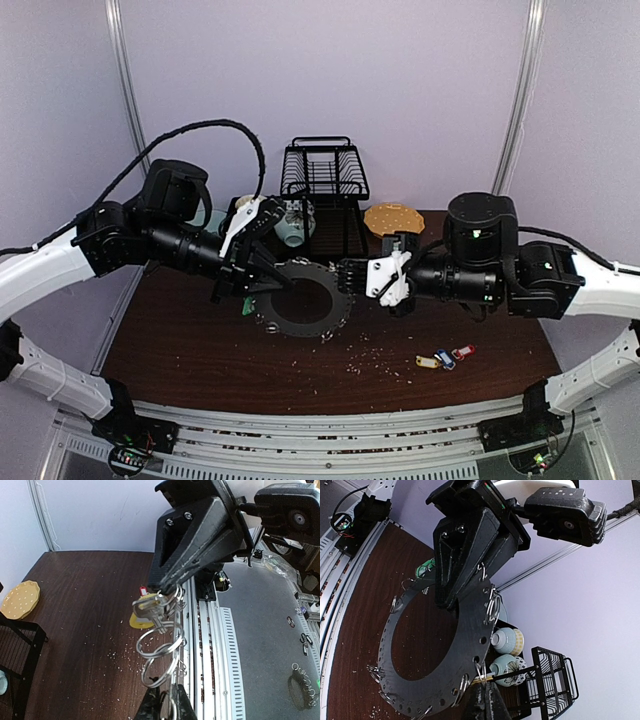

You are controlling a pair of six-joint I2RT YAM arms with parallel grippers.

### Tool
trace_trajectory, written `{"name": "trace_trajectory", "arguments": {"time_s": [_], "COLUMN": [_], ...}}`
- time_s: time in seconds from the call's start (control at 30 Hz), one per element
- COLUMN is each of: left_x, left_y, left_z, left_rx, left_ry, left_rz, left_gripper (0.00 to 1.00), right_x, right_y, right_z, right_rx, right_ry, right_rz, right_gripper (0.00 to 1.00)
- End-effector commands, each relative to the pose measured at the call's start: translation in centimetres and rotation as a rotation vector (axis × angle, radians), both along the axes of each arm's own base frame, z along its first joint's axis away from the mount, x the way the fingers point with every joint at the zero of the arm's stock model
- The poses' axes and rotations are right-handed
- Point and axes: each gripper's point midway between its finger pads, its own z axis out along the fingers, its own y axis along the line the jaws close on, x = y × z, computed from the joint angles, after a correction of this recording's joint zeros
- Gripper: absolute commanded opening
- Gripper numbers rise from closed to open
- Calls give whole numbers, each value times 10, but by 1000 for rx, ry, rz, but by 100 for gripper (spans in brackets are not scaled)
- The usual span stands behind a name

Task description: Put the keys on the keyring

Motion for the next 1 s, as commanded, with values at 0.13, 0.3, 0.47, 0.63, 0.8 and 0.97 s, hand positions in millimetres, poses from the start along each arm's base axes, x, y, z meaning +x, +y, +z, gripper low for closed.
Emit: {"name": "trace_trajectory", "arguments": {"time_s": [0.13,0.3,0.47,0.63,0.8,0.97], "left_x": [-3,2,15,18,13,10], "left_y": [-4,-5,-3,-3,-2,-2], "left_z": [26,25,22,12,10,6], "left_rx": [-74,-65,-44,-7,-6,-5], "left_ry": [-41,-26,-41,-35,-24,-18], "left_rz": [-23,13,85,97,76,56], "left_gripper": [0,0,0,0,0,0], "right_x": [18,27,27,27,22,16], "right_y": [-3,-4,-2,-2,-2,-2], "right_z": [-6,-4,0,5,11,18], "right_rx": [-38,-32,-13,11,43,79], "right_ry": [-14,-33,-18,-7,14,44], "right_rz": [-121,-195,-203,-210,-183,-146], "right_gripper": [0,0,0,0,0,0]}}
